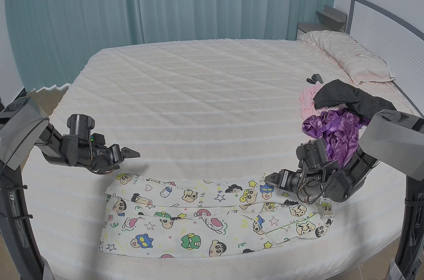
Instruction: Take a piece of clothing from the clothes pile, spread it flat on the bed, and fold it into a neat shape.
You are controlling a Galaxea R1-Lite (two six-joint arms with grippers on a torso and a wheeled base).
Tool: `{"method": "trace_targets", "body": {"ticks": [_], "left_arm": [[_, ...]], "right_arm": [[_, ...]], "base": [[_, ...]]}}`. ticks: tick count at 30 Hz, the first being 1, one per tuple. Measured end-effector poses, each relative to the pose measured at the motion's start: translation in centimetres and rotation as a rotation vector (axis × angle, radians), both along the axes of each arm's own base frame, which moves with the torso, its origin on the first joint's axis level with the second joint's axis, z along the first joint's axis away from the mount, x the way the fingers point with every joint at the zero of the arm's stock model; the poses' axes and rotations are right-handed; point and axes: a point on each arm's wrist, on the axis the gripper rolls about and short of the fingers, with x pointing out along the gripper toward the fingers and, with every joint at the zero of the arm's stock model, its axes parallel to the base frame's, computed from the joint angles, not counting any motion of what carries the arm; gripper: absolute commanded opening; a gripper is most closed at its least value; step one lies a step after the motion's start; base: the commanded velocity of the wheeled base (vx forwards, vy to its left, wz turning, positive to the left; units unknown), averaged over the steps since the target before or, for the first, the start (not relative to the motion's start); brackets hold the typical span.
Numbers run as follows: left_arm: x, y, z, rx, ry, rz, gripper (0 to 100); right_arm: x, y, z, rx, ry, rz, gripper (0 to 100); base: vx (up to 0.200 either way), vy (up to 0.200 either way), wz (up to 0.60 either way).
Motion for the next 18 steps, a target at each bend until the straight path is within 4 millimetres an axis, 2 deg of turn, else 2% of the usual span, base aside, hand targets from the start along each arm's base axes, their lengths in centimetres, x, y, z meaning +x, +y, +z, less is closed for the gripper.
{"method": "trace_targets", "body": {"ticks": [7, 8, 18], "left_arm": [[0.4, -1.0, -1.7, 0.112, 0.01, -0.021, 100], [0.4, -1.1, -1.8, 0.118, 0.012, -0.022, 0], [-0.1, -1.1, -2.3, 0.123, 0.032, -0.028, 0]], "right_arm": [[-0.1, 0.0, -0.1, -0.001, 0.003, 0.002, 100], [-0.1, 0.0, -0.1, -0.001, 0.003, 0.003, 100], [-0.1, 0.0, -0.1, -0.002, 0.004, 0.003, 100]], "base": [[0.0, 0.0, 0.0], [0.0, 0.0, 0.0], [0.0, 0.0, 0.0]]}}
